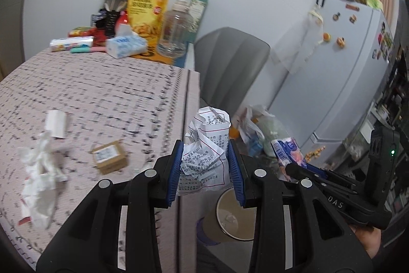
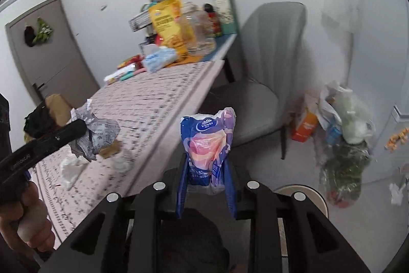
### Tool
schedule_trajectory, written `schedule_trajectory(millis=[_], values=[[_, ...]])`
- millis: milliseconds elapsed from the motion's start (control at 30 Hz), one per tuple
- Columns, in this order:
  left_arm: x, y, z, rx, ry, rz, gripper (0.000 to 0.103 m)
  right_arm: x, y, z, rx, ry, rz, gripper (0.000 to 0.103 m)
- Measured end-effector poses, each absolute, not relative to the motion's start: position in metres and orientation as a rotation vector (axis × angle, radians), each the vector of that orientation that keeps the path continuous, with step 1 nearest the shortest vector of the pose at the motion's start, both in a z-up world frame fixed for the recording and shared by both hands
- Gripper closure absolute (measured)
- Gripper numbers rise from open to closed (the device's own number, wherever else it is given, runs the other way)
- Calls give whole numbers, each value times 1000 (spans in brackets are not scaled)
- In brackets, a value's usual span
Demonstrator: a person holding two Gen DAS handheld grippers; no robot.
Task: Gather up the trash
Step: 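Carry the receipts and tissue pack with both grippers over the beige bin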
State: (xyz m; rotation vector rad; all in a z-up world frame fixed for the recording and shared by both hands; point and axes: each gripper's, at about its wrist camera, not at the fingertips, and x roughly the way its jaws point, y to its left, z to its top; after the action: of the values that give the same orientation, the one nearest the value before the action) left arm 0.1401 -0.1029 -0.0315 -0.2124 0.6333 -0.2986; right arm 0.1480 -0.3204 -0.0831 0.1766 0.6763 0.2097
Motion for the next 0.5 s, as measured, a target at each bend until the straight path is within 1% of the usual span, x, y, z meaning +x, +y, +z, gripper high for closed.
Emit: schedule_trajectory(millis=[500], values=[[189, -184, -70, -160, 752, -394, 68, 162, -405, -147, 259, 773, 35, 77]])
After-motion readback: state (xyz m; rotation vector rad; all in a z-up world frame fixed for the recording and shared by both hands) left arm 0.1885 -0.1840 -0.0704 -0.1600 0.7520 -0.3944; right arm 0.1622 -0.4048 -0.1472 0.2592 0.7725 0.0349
